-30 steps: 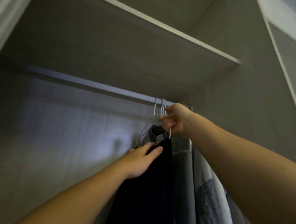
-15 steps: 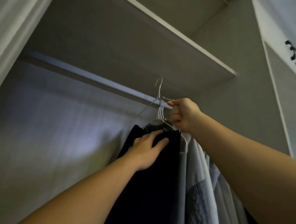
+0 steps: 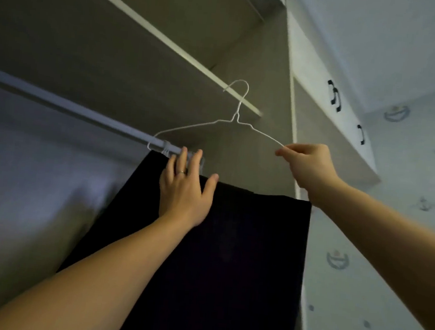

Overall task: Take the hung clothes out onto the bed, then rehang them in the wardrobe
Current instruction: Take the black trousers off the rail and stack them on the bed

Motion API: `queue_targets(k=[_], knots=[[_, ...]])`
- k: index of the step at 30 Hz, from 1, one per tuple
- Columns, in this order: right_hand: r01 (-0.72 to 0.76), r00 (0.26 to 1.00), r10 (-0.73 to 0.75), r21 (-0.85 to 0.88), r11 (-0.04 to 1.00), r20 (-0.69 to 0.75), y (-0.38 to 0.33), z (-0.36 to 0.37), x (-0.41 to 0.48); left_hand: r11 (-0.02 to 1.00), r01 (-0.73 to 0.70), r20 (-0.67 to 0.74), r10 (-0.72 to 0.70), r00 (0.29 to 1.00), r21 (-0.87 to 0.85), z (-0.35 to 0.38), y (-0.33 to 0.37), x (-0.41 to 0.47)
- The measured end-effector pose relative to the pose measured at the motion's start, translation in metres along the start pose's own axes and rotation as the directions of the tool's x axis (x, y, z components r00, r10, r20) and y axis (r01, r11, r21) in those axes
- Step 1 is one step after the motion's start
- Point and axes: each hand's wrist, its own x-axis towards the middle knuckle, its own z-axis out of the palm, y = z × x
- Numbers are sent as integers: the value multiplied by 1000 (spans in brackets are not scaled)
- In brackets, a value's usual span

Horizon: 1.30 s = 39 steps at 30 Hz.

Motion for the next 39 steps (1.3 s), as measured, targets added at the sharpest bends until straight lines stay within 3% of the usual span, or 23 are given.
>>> queue_targets(k=[7,12,16,23,28,33,39], knots=[[78,987,-118,-321,944,-108,23,-159,-5,972,-171,-165,145,976,-161,42,134,-16],[105,975,-194,-555,825,-104,38,-280,-24,928,-170,-81,152,985,-331,86,236,-49],[91,969,-219,-663,743,-112,45,-385,-56,860,-227,-21,245,969,-457,120,321,-82],[-47,965,-163,-746,664,-205,51,-538,-134,601,-130,85,316,945,-789,172,481,-155],[-176,956,-109,-830,529,-272,45,-620,-203,430,-53,184,490,852,-901,204,581,-222],[-358,919,-39,-869,342,-393,34,-691,-276,235,15,160,613,773,-972,226,677,-307],[-608,790,13,-781,147,-613,17,-740,-367,-53,108,32,748,663,-993,228,782,-412]])
